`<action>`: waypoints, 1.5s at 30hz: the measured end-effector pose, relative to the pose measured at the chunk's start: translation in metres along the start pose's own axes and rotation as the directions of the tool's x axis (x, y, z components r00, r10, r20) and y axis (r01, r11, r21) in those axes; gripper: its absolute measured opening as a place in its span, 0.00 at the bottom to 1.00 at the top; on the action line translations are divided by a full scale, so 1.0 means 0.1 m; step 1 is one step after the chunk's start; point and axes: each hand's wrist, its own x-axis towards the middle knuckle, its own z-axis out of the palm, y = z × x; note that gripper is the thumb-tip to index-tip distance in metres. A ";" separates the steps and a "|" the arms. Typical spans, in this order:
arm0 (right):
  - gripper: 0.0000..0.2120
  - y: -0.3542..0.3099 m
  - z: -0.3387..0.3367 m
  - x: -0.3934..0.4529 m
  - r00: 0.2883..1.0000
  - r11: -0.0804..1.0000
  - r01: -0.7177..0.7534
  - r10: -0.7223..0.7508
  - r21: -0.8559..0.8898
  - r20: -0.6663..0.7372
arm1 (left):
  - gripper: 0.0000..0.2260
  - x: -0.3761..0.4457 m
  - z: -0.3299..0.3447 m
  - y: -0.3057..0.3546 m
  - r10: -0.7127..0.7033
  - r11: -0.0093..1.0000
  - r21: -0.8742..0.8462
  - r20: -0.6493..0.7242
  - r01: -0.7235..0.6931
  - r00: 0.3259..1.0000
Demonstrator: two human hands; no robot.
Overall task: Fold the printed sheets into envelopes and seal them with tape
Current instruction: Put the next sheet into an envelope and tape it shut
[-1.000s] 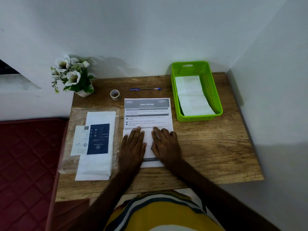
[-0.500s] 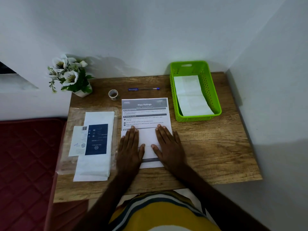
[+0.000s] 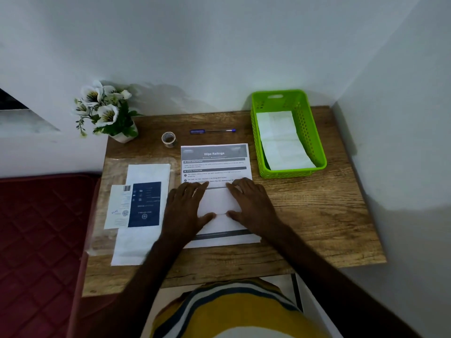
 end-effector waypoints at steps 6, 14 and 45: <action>0.38 0.04 -0.15 0.25 0.995 0.999 0.035 -0.035 0.001 0.095 | 0.38 0.24 -0.10 -0.14 0.028 0.999 -0.021 0.203 -0.024 0.979; 0.38 -0.04 -0.29 0.39 0.986 1.000 -0.003 -0.002 0.029 0.164 | 0.35 0.37 -0.23 -0.04 0.019 0.997 -0.079 0.277 0.003 0.961; 0.27 -0.35 0.30 -0.03 0.994 0.988 0.037 -0.052 -0.153 -0.094 | 0.27 -0.14 0.34 -0.01 0.054 0.993 0.097 0.090 -0.063 0.994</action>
